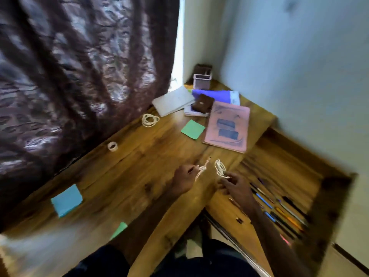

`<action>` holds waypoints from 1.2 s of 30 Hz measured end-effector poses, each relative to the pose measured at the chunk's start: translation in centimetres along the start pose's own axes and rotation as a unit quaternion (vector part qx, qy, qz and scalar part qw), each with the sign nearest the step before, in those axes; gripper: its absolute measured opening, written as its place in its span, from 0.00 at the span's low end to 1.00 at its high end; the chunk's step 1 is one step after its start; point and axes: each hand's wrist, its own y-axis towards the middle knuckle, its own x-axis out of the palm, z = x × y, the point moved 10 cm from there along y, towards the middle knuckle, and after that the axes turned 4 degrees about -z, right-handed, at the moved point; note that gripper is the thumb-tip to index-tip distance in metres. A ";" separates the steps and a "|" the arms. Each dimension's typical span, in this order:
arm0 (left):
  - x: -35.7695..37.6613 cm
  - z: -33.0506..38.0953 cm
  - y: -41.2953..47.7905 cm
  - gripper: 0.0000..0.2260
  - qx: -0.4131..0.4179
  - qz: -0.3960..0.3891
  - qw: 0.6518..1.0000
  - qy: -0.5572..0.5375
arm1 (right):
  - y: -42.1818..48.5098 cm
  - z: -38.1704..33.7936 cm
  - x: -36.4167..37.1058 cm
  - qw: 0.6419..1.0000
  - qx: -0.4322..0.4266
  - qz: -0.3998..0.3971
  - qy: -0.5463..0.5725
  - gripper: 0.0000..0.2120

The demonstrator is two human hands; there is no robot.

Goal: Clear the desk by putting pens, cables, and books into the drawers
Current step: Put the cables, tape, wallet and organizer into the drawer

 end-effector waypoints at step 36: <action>37.4 7.5 23.7 0.13 0.229 -0.079 0.903 0.356 | 22.8 9.5 -31.5 0.960 -0.040 0.184 -0.208 0.12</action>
